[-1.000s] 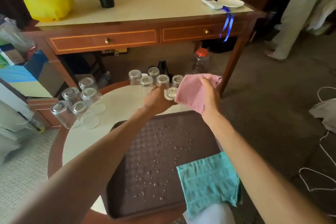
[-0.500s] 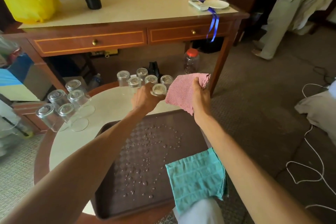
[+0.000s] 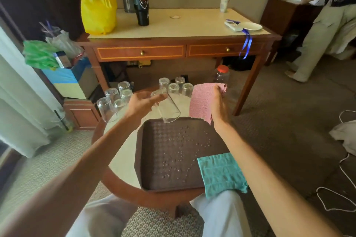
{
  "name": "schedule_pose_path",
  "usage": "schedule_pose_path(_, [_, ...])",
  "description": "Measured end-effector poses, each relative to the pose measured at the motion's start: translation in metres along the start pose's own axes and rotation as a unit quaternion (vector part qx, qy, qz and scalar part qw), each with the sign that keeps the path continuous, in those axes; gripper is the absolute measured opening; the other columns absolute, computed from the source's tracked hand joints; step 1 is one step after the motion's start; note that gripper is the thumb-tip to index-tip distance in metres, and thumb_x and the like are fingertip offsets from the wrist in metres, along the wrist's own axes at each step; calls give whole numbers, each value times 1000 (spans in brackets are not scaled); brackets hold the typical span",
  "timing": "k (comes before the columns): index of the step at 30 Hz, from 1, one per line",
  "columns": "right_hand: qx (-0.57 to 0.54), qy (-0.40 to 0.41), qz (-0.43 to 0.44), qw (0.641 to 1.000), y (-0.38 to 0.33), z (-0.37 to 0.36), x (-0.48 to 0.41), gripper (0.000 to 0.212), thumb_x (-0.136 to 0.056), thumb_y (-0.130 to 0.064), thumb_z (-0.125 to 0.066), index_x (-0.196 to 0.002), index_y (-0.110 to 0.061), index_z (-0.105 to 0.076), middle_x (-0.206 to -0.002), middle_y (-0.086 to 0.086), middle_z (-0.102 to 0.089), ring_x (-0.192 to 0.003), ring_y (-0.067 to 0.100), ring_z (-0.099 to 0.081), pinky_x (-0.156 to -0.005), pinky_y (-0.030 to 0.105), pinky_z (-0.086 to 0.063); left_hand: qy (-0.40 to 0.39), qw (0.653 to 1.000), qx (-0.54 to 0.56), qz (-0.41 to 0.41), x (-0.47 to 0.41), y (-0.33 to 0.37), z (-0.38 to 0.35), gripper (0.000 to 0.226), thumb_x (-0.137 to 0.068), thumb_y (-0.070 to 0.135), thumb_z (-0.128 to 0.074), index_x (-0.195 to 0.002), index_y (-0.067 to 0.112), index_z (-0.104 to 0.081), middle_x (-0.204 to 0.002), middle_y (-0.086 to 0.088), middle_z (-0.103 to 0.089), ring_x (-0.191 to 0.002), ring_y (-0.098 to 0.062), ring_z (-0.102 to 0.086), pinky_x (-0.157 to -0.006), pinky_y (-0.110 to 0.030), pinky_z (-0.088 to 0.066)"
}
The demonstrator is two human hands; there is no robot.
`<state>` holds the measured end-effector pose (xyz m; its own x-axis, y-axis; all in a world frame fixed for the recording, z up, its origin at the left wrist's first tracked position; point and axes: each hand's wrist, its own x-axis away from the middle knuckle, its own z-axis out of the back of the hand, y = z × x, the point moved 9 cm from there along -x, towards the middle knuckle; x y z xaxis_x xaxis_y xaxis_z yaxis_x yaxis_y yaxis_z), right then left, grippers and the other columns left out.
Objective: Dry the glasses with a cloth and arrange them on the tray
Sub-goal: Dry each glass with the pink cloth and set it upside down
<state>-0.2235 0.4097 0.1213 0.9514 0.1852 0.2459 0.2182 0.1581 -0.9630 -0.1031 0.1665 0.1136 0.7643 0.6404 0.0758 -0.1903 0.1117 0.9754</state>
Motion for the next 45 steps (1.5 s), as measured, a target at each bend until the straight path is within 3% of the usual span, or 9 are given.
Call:
schedule_pose_path(4, [25,-12,25,999,-8,-21,25,54,-101,-62,-32,-127,-22,-57,-117,13,-62,-98,26,-58,-79,35,-49,-46,995,78,48,31,3,28,40,-86,36,-79,-105,2,-74,-106,-12,-74,-101,-19,-67,-98,-43,-45])
schedule_pose_path(8, [38,-56,55,996,-22,-40,46,45,-105,-50,-37,-127,-14,-54,-106,9,-57,-79,17,-53,-56,25,-38,-69,992,99,34,48,18,49,56,-82,39,-81,-120,0,-68,-115,-10,-74,-108,-18,-67,-96,-42,-44])
schedule_pose_path(13, [68,-91,97,989,-38,-54,67,33,-107,-47,-31,-107,-18,-46,-89,4,-47,-72,10,-47,-63,26,-41,-81,993,85,30,57,34,55,19,-89,32,-79,-100,19,-71,-110,-5,-73,-108,-21,-68,-88,-38,-48])
schedule_pose_path(18, [77,-120,106,984,-48,-63,81,37,-105,-55,-31,-108,-24,-51,-104,10,-55,-90,24,-57,-82,42,-54,-91,995,51,8,64,58,50,35,-87,37,-79,-115,17,-75,-110,-6,-74,-107,-22,-68,-82,-34,-51])
schedule_pose_path(22, [60,-128,121,983,-57,-55,79,34,-106,-50,-33,-96,-24,-53,-94,2,-54,-82,15,-52,-67,27,-43,-98,993,52,-38,67,87,47,41,-86,38,-79,-122,20,-73,-114,-5,-75,-107,-21,-72,-87,-36,-56])
schedule_pose_path(32, [40,-158,149,975,-74,-49,78,33,-105,-51,-37,-95,-24,-54,-94,1,-52,-84,15,-51,-74,31,-41,-117,990,30,-78,77,119,24,64,-68,49,-82,-122,16,-73,-119,-1,-75,-119,-21,-63,-102,-46,-47])
schedule_pose_path(36, [29,-167,155,973,-76,-52,75,50,-105,-50,-36,-126,-9,-55,-114,7,-55,-103,18,-52,-85,30,-45,-129,989,35,-59,79,119,15,49,-82,42,-78,-122,14,-72,-120,-2,-73,-116,-18,-63,-96,-41,-47])
schedule_pose_path(41, [-57,-170,62,982,-65,-64,76,59,-96,-65,-40,-111,-15,-66,-113,14,-67,-107,31,-64,-100,50,-51,-88,995,32,-27,76,108,2,17,-89,38,-77,-91,21,-79,-104,0,-74,-108,-18,-63,-90,-41,-46])
schedule_pose_path(45, [-132,-170,-13,977,-49,-72,73,94,-72,-91,-37,-114,-15,-71,-112,16,-73,-109,33,-68,-103,55,-50,-33,999,14,-35,70,104,-5,27,-86,48,-74,-85,22,-83,-98,-4,-75,-90,-17,-63,-80,-36,-51])
